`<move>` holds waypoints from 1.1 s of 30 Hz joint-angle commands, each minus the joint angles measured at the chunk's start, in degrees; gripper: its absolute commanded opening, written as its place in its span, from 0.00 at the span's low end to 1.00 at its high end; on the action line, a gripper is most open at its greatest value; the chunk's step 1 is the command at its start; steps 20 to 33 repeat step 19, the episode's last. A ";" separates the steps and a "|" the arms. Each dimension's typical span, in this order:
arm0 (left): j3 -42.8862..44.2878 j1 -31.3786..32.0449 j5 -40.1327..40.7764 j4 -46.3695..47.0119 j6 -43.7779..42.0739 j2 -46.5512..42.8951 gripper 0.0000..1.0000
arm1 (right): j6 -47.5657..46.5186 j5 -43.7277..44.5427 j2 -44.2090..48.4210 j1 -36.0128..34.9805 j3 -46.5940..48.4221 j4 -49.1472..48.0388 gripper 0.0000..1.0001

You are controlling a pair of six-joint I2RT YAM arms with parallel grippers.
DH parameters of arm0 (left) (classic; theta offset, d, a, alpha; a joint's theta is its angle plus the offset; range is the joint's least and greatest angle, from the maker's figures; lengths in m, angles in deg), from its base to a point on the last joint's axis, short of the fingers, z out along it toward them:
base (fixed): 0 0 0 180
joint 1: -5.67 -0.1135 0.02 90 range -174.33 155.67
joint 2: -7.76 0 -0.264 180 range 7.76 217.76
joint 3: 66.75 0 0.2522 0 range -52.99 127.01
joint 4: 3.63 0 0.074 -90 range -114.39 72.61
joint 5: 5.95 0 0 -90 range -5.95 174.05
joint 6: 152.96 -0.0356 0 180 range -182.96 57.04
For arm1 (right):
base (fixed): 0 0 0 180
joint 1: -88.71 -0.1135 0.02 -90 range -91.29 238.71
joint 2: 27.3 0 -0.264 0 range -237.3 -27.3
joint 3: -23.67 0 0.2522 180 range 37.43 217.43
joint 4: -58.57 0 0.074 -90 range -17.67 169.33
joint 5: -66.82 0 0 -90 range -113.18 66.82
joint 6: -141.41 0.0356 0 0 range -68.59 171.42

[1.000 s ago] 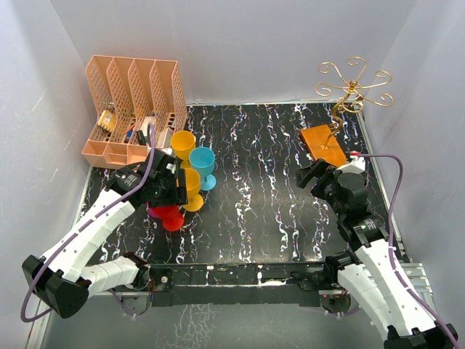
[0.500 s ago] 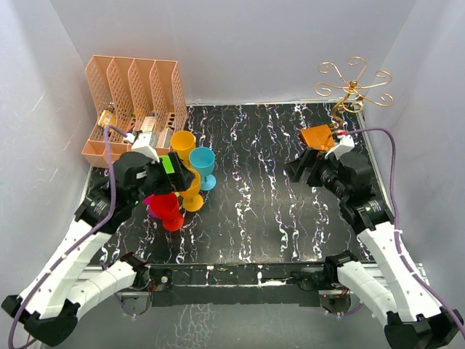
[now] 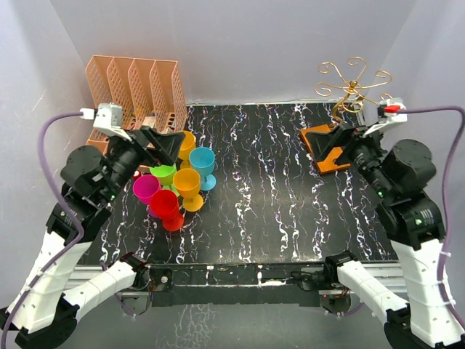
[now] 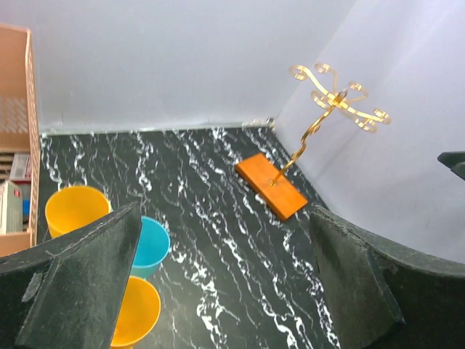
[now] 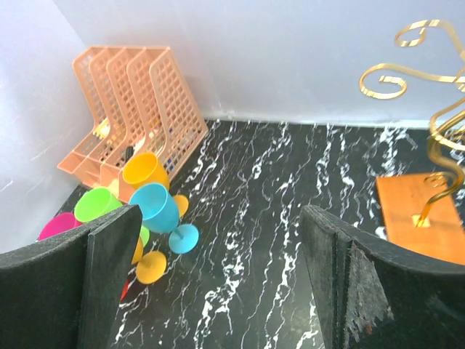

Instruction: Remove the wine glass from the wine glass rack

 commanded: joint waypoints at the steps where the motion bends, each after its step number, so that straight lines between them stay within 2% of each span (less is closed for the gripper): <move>1: 2.82 0.22 0.29 4.81 -2.34 -2.18 0.97 | -5.21 1.84 0.76 -0.14 6.63 1.95 0.99; 5: 3.68 0.23 0.46 5.41 -2.84 -2.88 0.97 | -6.10 3.24 1.47 -0.09 9.65 2.30 0.99; 13: 1.62 0.24 1.72 6.28 -2.64 -4.53 0.97 | -4.53 13.79 0.88 -0.08 12.46 4.73 0.99; 18: -0.52 0.25 4.86 6.19 -2.23 -5.26 0.97 | -4.18 14.82 1.08 -0.13 11.67 5.80 0.99; 33: -0.91 0.24 4.83 6.40 -2.04 -5.48 0.97 | -3.67 15.38 0.33 -0.13 12.69 7.03 0.99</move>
